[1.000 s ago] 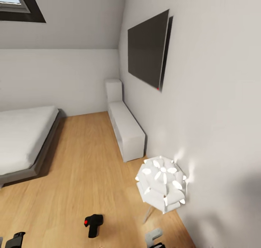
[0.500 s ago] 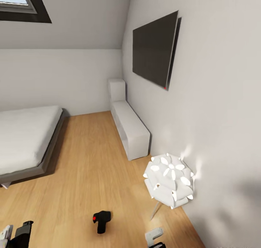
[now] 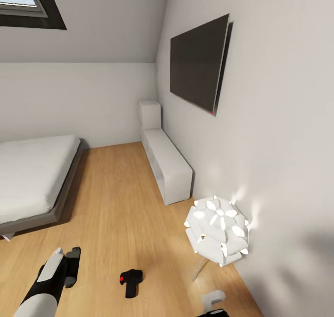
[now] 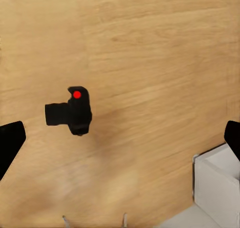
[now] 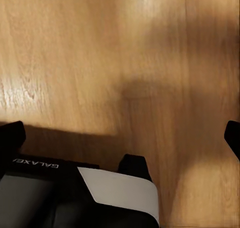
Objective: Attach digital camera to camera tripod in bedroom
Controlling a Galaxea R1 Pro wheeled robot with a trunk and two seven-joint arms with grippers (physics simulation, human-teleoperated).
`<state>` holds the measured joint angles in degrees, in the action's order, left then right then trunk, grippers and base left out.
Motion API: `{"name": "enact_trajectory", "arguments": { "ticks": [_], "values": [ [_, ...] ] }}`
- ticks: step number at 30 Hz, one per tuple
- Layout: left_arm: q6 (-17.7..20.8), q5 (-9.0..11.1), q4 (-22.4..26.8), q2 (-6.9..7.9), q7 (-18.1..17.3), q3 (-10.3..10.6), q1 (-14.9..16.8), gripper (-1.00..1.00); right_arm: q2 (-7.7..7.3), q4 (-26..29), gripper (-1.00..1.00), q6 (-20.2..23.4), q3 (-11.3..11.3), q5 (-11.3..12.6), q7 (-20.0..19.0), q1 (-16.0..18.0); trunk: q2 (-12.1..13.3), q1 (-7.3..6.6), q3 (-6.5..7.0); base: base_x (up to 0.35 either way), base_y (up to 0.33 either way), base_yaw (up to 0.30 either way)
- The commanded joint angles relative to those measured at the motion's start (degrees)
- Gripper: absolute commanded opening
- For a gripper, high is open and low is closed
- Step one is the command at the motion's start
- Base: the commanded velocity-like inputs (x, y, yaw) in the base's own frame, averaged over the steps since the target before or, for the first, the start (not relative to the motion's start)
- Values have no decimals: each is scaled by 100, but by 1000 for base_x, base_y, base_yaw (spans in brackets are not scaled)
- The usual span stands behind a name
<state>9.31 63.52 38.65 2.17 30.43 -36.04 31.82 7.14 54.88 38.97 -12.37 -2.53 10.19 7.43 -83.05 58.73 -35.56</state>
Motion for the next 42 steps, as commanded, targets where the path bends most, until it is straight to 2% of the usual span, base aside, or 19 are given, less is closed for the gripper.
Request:
{"name": "enact_trajectory", "arguments": {
  "ticks": [1,3,5,8,9,13,18,22,23,28,31,42],
  "values": [
    [-91,-15,-100,-19,55,123,89,100,-40,13,100,34,69,-24,3,3,-3,0,-6,-2,4,0],
    [-260,-53,-256,-70,137,337,226,100,-106,21,100,28,208,-22,-13,0,-3,0,-6,-1,3,0],
    [-321,-61,-304,-101,202,412,284,100,-131,23,100,25,265,-22,-19,-1,-3,0,-6,-1,3,0],
    [-443,-51,-333,-183,528,562,455,100,-180,22,100,20,378,-22,-32,-9,-3,0,-6,-1,1,0],
    [-443,-51,-333,-183,528,562,455,100,-180,22,100,20,378,-22,-32,-9,-3,0,-6,0,1,0],
    [-512,-32,-95,-249,1125,691,591,100,-243,17,100,17,446,-24,-37,-21,-3,0,-6,0,0,0],
    [-531,-31,69,-283,1437,746,641,100,-331,10,100,15,468,-24,-41,-34,-164,88,-77,0,0,0],
    [-553,-44,168,-324,1651,793,691,100,-509,0,100,15,481,-17,-47,-48,-324,175,-149,0,0,0],
    [-553,-44,168,-324,1651,793,691,100,-509,0,100,15,481,-17,-47,-48,-364,197,-167,0,0,0],
    [-596,-91,157,-446,1756,898,869,100,-747,-20,100,5,491,-9,-57,-55,-565,307,-257,0,0,0],
    [-645,-100,45,-498,1773,996,982,100,-824,2,100,-6,488,-6,-103,-50,-685,373,-311,0,0,0],
    [-766,-61,-451,-603,1449,1111,1154,100,-835,168,100,-24,441,-23,-583,-16,-1126,615,-508,0,0,0]
  ]
}}
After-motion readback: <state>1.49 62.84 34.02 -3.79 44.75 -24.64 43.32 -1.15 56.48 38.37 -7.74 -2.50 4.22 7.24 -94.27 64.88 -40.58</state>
